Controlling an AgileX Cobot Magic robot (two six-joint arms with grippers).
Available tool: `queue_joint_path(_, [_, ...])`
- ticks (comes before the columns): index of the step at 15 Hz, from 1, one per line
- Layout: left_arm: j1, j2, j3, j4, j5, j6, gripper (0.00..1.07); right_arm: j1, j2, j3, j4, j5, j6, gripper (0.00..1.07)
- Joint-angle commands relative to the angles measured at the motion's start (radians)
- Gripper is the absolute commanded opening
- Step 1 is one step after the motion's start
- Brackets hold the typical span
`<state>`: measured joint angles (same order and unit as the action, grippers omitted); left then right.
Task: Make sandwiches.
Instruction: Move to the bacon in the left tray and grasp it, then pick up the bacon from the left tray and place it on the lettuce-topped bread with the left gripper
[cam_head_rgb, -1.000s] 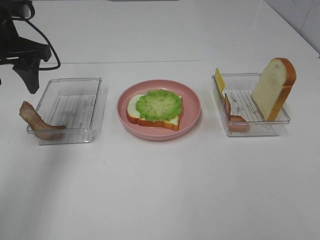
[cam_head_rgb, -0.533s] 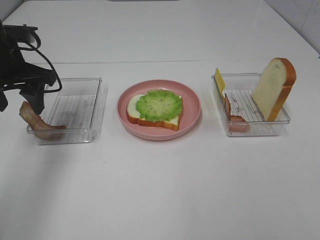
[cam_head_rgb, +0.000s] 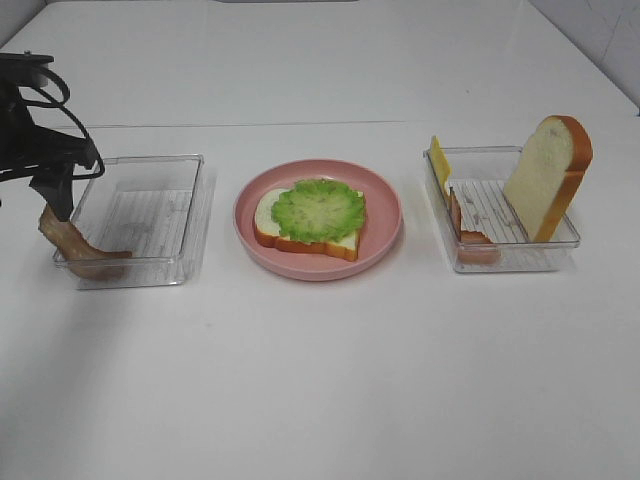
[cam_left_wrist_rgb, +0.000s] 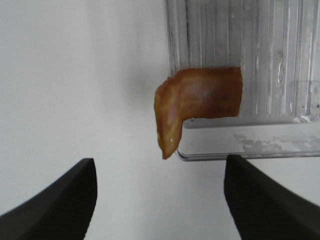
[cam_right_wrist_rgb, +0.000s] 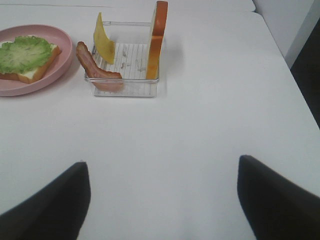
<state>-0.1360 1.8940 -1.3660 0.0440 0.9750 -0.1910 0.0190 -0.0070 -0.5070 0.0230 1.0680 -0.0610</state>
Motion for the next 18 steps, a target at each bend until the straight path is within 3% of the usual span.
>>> queue_joint_path(1, [0.005, 0.016, 0.008, -0.007, -0.047, -0.007, 0.69, -0.007, -0.014, 0.001, -0.001, -0.01, -0.009, 0.76])
queue_joint_path(5, [0.005, 0.095, 0.007, -0.025, -0.1, -0.001, 0.66, -0.007, -0.014, 0.001, -0.001, -0.01, -0.009, 0.76])
queue_joint_path(18, [0.005, 0.107, 0.007, -0.019, -0.129, -0.001, 0.0, -0.007, -0.014, 0.001, -0.001, -0.01, -0.009, 0.76])
